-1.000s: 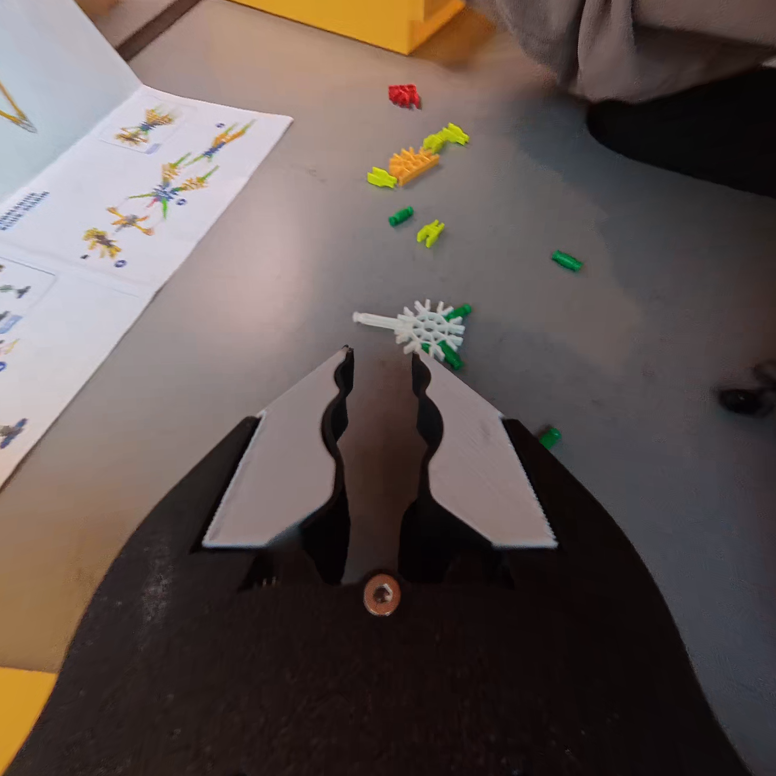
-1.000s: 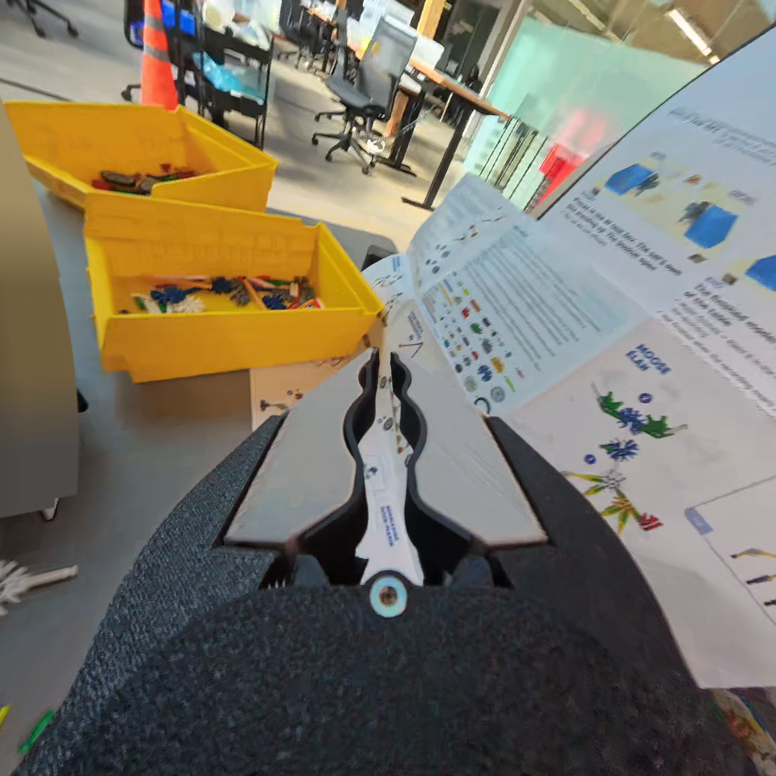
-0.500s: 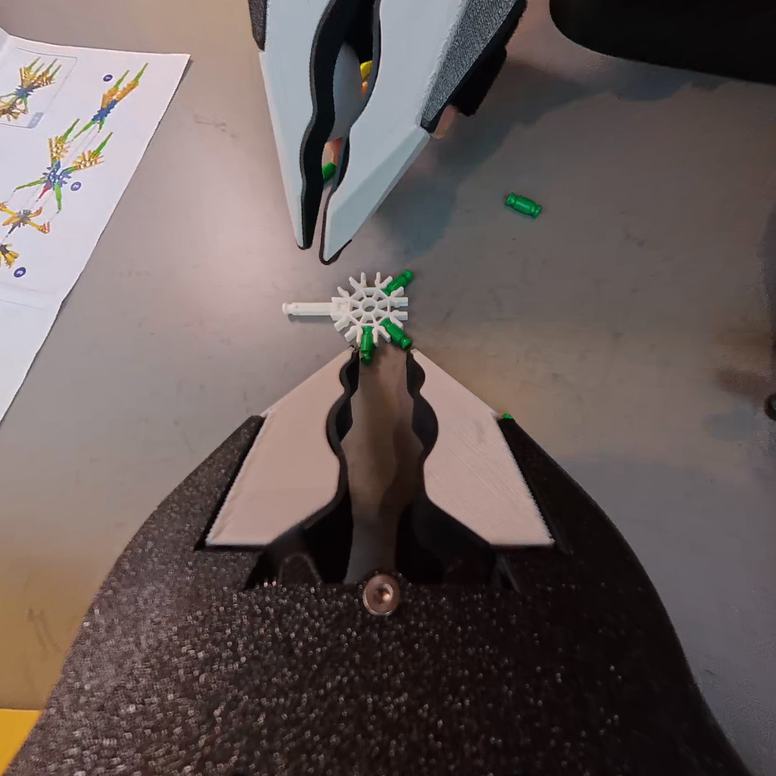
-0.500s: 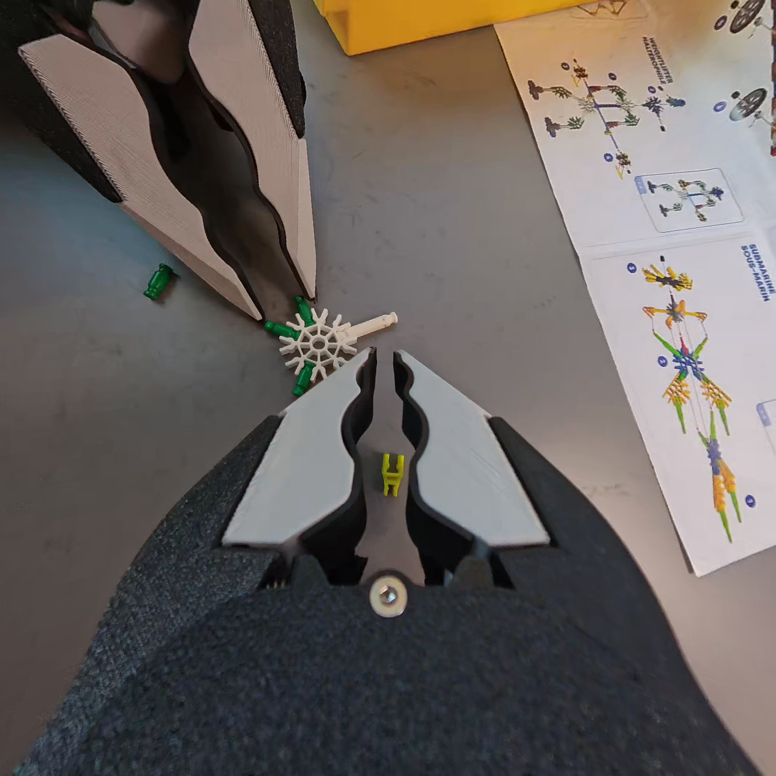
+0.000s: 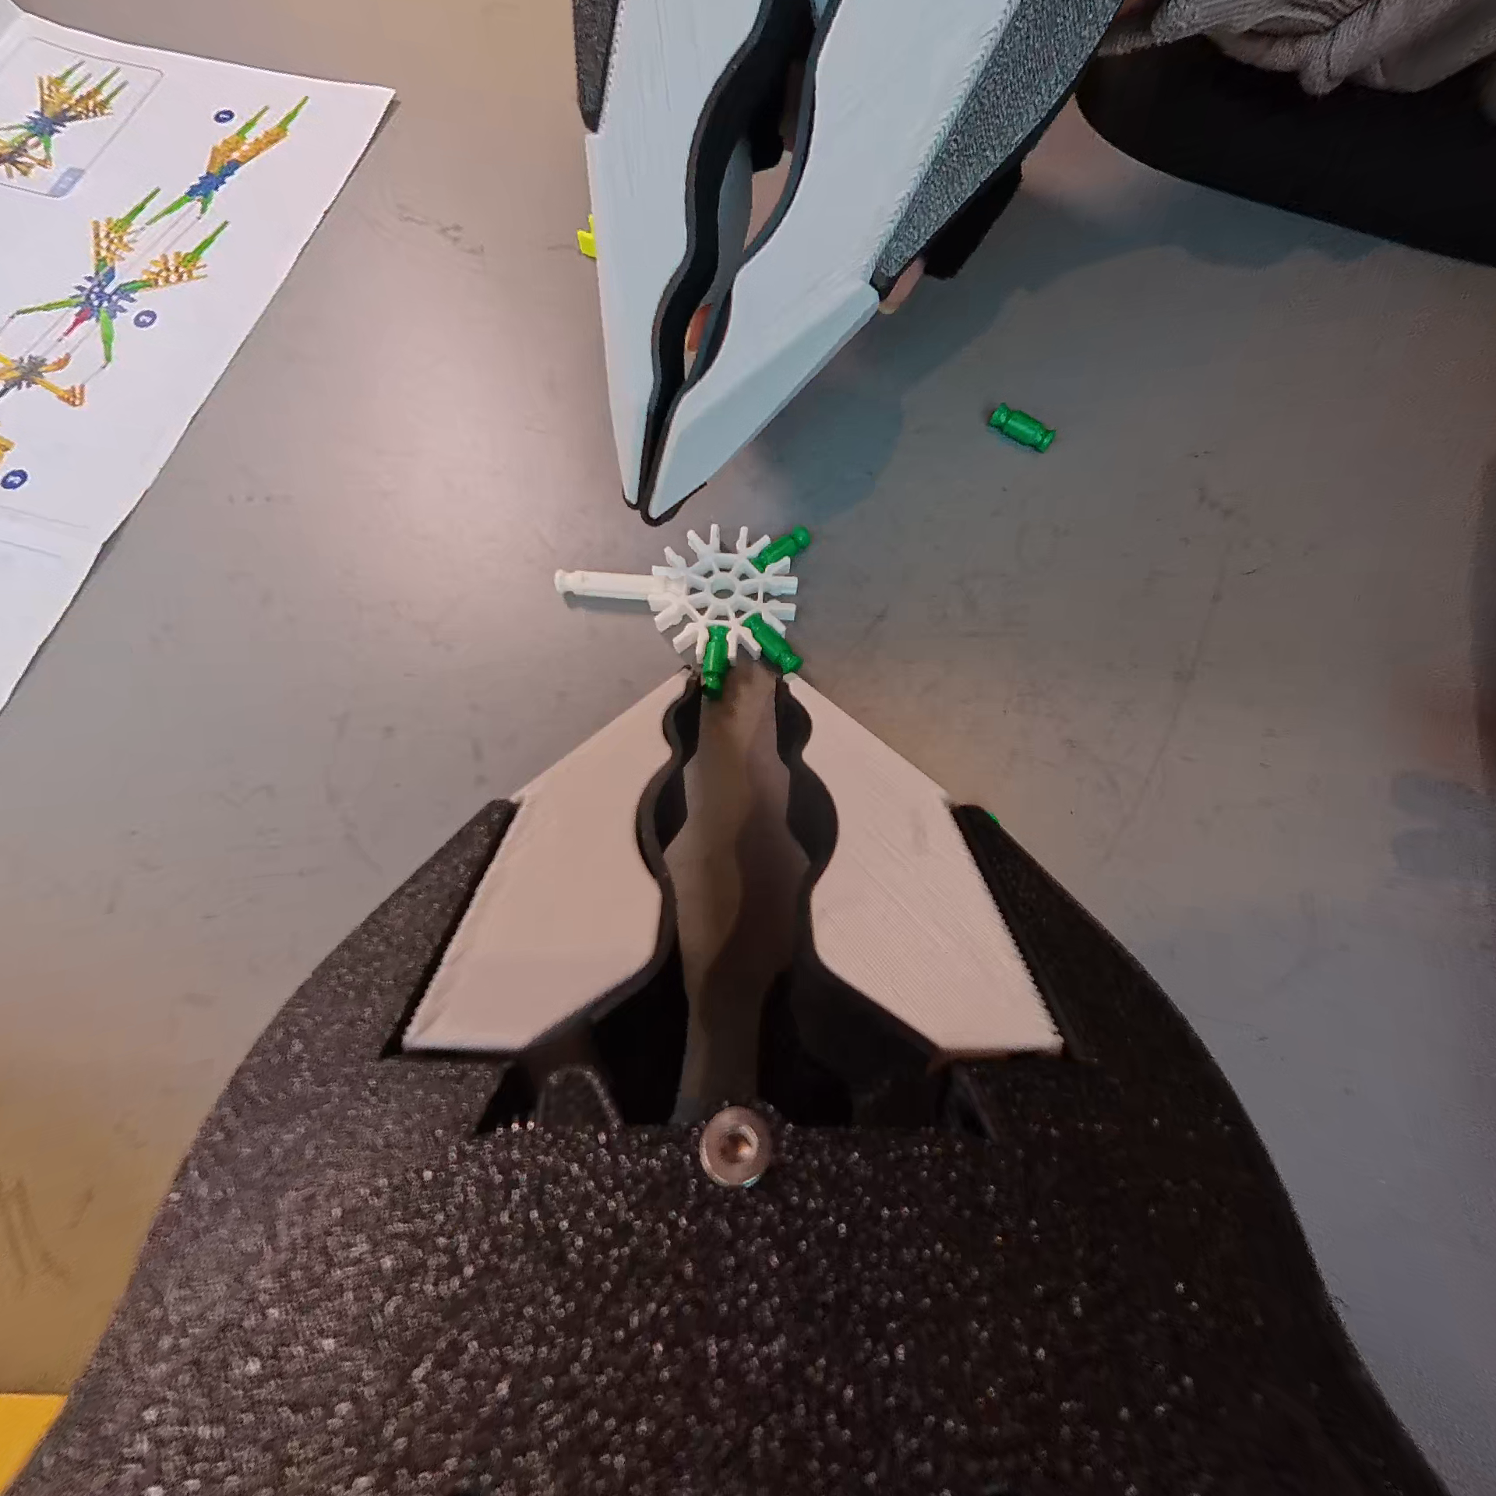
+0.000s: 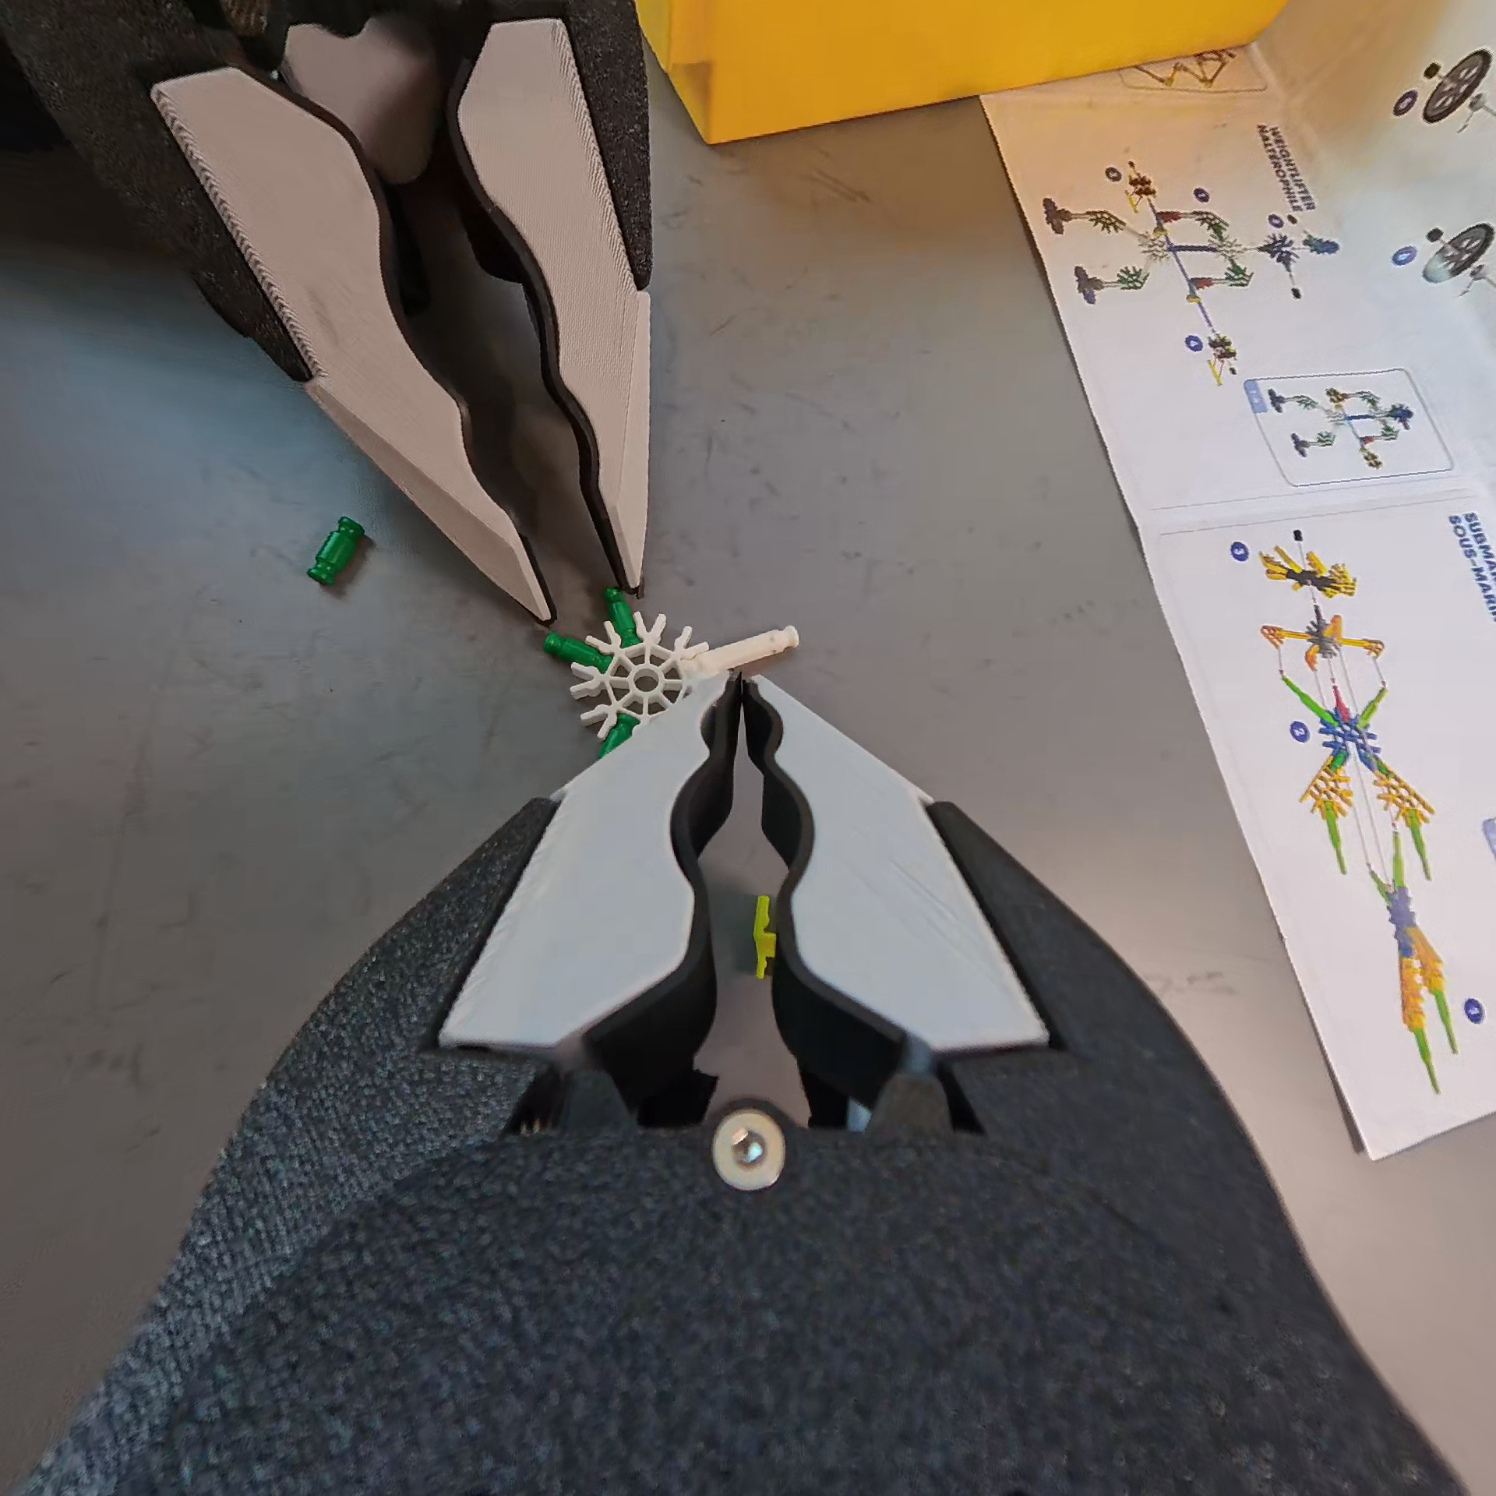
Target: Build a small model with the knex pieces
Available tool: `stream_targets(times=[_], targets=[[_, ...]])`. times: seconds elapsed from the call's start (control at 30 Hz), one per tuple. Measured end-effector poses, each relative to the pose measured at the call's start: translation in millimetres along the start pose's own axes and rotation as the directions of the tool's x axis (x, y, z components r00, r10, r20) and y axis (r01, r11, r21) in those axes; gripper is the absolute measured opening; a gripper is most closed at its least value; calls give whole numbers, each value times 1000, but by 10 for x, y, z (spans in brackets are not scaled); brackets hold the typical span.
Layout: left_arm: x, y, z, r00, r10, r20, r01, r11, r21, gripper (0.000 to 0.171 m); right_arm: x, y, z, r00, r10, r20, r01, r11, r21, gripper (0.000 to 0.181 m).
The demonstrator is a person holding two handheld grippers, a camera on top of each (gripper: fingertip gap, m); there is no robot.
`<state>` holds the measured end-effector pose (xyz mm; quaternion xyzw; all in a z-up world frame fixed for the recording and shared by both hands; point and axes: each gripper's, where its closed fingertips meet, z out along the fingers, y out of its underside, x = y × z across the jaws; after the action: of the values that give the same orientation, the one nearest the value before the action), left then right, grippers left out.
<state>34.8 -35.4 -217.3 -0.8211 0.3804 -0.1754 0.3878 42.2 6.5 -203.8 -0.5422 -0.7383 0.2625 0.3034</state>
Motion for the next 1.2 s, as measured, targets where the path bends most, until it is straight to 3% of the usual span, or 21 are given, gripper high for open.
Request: stream_targets(times=[0.27, 1.2], targets=[[-59, -9, -33, 999, -45, -10, 45, 999, 17, 18, -19, -59, 31, 1000, -11, 7, 11, 999, 30, 0], [-5, 3, 37, 1000, -3, -13, 3, 1000, -12, 6, -133, -52, 89, 999, -24, 34, 23, 999, 29, 0]])
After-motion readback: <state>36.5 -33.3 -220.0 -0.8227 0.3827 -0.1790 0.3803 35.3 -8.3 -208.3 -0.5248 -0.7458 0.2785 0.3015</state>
